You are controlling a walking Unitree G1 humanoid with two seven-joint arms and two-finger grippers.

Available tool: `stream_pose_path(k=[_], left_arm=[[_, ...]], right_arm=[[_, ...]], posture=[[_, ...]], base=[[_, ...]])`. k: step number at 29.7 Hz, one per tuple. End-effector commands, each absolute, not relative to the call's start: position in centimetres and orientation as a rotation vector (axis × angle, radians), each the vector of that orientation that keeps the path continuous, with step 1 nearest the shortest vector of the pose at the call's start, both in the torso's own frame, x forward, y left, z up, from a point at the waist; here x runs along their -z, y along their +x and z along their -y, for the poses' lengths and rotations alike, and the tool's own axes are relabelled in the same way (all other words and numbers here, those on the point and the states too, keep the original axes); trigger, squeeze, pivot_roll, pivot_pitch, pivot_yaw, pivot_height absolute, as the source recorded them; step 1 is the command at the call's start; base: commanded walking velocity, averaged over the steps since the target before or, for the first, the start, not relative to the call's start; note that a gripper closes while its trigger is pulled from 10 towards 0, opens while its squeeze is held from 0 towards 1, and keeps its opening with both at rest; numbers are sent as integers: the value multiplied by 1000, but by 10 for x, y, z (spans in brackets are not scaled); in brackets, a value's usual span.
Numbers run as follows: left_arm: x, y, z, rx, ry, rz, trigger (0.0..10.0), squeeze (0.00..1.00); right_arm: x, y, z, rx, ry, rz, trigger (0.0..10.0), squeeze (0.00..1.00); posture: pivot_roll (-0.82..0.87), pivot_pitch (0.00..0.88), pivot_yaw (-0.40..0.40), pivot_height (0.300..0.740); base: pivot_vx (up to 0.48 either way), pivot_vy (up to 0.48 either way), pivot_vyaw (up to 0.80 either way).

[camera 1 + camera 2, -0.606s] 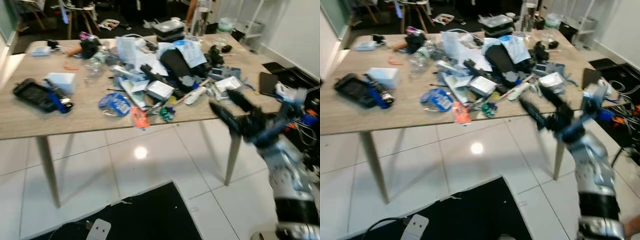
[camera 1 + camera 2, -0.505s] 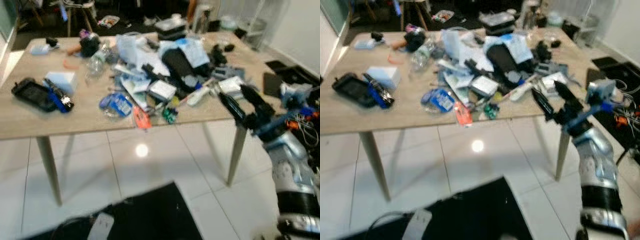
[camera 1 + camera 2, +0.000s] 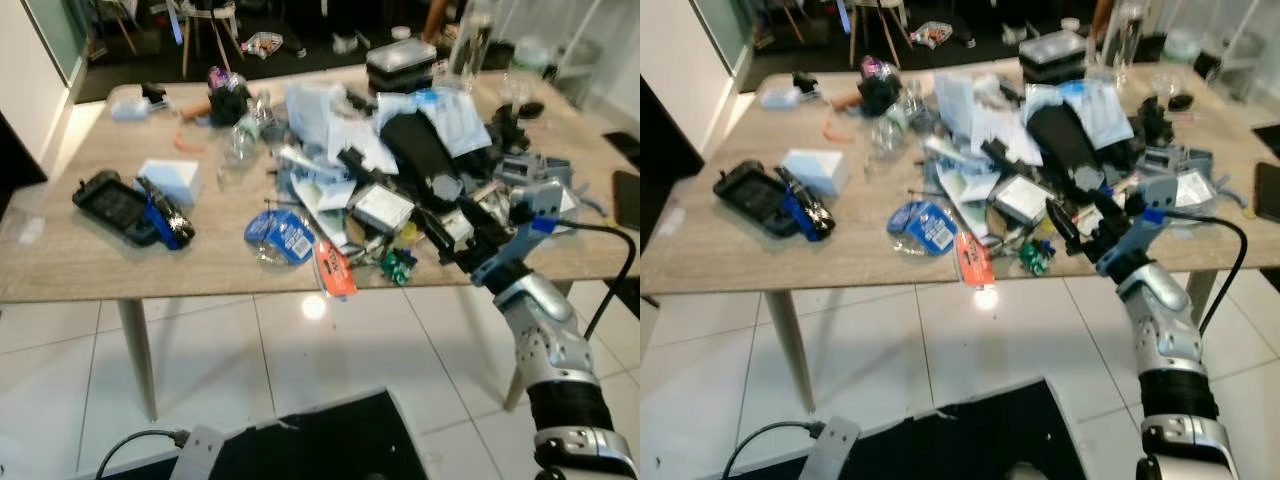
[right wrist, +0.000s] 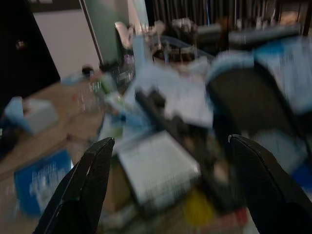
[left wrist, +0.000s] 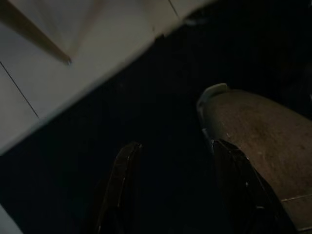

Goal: Picking trash to rubbish bin

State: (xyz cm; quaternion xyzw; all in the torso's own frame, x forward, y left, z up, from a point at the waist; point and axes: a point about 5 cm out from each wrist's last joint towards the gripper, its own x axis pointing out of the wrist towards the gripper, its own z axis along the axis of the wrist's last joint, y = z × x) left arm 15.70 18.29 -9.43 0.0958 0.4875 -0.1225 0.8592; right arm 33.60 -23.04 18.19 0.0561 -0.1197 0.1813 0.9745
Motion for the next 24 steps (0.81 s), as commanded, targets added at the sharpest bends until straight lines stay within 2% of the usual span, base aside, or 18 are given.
stream_pose_path(k=[1, 8, 14, 15, 18, 20, 21, 23, 24], left_arm=[[101, 141, -183, 263, 194, -1082, 10000, 0], [101, 138, -185, 254, 189, -1086, 10000, 0], [98, 143, -201, 85, 128, -1061, 10000, 0], [93, 147, -223, -87, 68, -1033, 10000, 0], [90, 148, -232, -153, 43, -1019, 10000, 0], [80, 153, -262, -349, -35, -952, 10000, 0], [80, 153, -262, -349, -35, -952, 10000, 0], [60, 158, -306, -594, -139, -821, 10000, 0], [60, 158, -306, -594, -139, -821, 10000, 0]], right_arm=[[-177, 335, 232, -339, 112, 227, 10000, 0], [-170, 337, 238, -272, 106, 193, 10000, 0], [-166, 339, 237, -263, 124, 164, 10000, 0], [-164, 340, 234, -279, 116, 151, 10000, 0], [-164, 340, 234, -279, 111, 150, 10000, 0], [-164, 341, 234, -273, 133, 154, 10000, 0], [-164, 341, 234, -273, 133, 154, 10000, 0], [-163, 341, 232, -282, 131, 154, 10000, 0], [-163, 341, 232, -282, 131, 154, 10000, 0]], posture=[[-9, 110, 27, 740], [-9, 110, 27, 740], [-9, 110, 27, 740], [-9, 110, 27, 740], [-9, 110, 27, 740], [-7, 110, 27, 740], [-7, 110, 27, 740], [-7, 110, 27, 740], [-7, 110, 27, 740]], base=[[285, 0, 0], [287, 0, 0], [0, 0, -160], [0, 0, -800], [0, 0, -800], [0, 0, -272], [0, 0, 0], [0, 0, 0], [0, 0, 0]])
